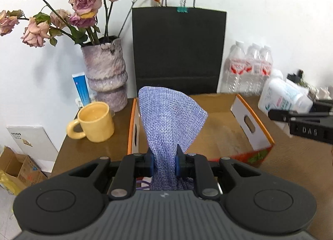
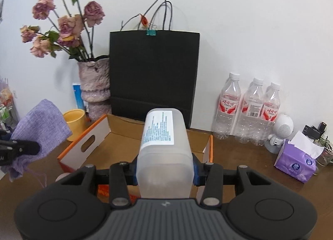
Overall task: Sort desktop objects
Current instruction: 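Carry pouch and container into the cardboard box and open both tools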
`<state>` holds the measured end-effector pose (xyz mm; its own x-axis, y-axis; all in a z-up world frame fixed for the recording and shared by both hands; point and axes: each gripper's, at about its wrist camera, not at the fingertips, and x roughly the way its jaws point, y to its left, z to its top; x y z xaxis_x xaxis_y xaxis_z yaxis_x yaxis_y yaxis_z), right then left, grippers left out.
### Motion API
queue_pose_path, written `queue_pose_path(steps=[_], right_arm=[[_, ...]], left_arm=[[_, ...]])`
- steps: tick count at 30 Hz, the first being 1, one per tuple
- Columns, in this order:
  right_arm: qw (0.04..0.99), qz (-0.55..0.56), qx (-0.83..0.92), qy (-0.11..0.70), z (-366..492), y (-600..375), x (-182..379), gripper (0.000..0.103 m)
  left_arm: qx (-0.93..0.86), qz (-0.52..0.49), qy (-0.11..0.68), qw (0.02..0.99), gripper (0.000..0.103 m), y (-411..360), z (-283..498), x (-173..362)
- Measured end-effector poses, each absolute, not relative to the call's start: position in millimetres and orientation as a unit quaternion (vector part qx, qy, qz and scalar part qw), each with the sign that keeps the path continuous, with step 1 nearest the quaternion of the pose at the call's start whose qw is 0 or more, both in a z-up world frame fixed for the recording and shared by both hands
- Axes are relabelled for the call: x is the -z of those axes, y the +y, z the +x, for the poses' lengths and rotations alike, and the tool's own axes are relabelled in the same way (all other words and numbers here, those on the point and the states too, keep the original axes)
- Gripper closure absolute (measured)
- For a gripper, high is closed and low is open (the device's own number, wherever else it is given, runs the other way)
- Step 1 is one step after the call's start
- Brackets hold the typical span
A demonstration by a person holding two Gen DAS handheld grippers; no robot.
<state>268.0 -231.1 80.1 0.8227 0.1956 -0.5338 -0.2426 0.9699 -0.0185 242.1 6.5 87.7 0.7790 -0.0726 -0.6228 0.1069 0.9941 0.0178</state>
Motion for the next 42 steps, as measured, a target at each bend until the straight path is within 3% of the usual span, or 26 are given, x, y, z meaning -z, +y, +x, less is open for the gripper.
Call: queue_pose_path(steps=[20,42], right_arm=[[0.926,-0.049,-0.053,0.370,389,-207,-10,0.060],[0.897,-0.079,-0.007,0.435,452,-184,43,0.060]], left_arm=[[-0.024,0.015,0.393,0.919,0.085,11,375,-35],[-0.086,0.058,0.440,0.892,0.085,-7,443,27]])
